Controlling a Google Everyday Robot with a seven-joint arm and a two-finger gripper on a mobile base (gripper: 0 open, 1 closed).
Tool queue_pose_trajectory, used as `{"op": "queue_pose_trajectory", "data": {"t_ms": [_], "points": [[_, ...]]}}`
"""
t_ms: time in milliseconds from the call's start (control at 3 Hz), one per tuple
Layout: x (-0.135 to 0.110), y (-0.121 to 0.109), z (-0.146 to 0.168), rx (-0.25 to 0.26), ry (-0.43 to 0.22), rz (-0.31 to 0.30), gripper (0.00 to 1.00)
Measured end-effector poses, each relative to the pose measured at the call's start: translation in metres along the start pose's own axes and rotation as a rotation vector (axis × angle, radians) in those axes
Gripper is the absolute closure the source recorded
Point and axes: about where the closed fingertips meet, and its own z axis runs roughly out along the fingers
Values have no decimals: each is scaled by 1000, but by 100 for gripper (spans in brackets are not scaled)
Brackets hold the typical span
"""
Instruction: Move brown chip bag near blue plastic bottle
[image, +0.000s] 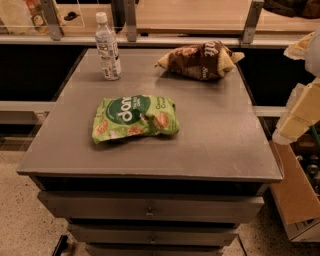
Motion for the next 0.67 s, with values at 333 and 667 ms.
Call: {"op": "queue_pose_trajectory", "data": {"t_ms": [333,667], "points": [[-1,-8,2,43,-51,96,0],[-5,-12,4,114,-89,206,0]]}}
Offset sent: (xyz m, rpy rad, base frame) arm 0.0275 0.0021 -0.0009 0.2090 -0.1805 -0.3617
